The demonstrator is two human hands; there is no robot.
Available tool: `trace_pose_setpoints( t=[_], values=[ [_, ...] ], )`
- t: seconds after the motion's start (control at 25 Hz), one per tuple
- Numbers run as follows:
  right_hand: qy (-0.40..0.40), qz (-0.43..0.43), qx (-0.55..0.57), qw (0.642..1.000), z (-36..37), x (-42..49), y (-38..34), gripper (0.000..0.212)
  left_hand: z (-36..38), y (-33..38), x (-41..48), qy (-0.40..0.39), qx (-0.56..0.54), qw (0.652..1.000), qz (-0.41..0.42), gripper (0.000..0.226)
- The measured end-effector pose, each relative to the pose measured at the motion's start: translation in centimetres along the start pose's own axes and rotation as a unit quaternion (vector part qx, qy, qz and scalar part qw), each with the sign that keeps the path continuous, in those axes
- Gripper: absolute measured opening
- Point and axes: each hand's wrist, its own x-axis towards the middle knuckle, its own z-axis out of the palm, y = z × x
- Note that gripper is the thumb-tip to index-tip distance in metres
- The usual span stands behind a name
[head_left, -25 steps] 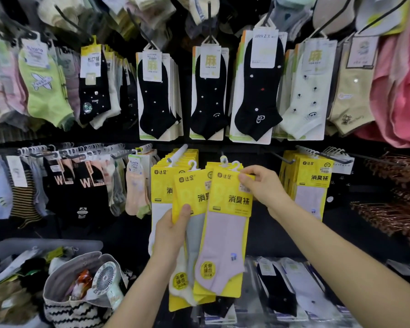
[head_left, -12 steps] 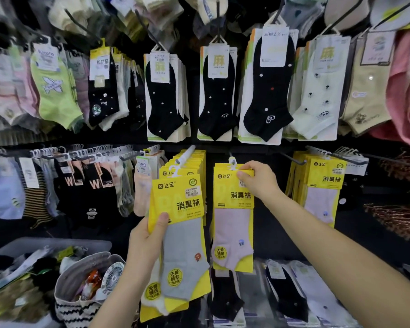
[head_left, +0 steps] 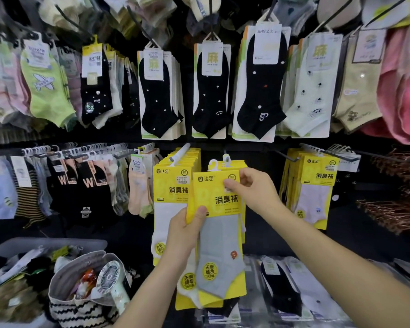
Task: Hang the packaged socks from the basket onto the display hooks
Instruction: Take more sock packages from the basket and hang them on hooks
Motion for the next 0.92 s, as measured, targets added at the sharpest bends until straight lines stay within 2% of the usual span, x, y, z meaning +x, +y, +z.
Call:
trace_pose_setpoints(
  t=[0.12, 0.2, 0.4, 0.64, 0.8, 0.92],
  values=[
    [0.045, 0.062, 0.107, 0.991, -1.5, 0.0, 1.1, 0.006, 1.0, -0.2, 0.0, 0.001, -0.03, 0.999, -0.031, 0.023],
    [0.07, 0.09, 0.127, 0.985, -2.5, 0.1, 2.0, 0.007, 0.7, -0.3, 0.0, 0.032, -0.034, 0.998, -0.04, 0.025],
    [0.092, 0.117, 0.106, 0.983, -2.4, 1.5, 2.6, 0.006, -1.4, 0.2, 0.2, 0.099, -0.029, 0.995, -0.003, 0.016],
    [0.097, 0.119, 0.052, 0.987, -0.2, 3.0, 2.7, 0.009, -4.2, 0.3, 0.1, 0.12, 0.004, 0.992, 0.024, 0.014],
    [0.095, 0.119, 0.05, 0.987, 0.6, 3.4, 2.9, 0.008, -5.2, 0.0, 0.3, 0.129, -0.003, 0.991, 0.018, 0.021],
    [0.081, 0.127, 0.03, 0.988, 0.9, 3.2, 3.1, 0.008, -4.8, 0.1, 0.4, 0.12, -0.016, 0.992, 0.021, 0.014]
  ],
)
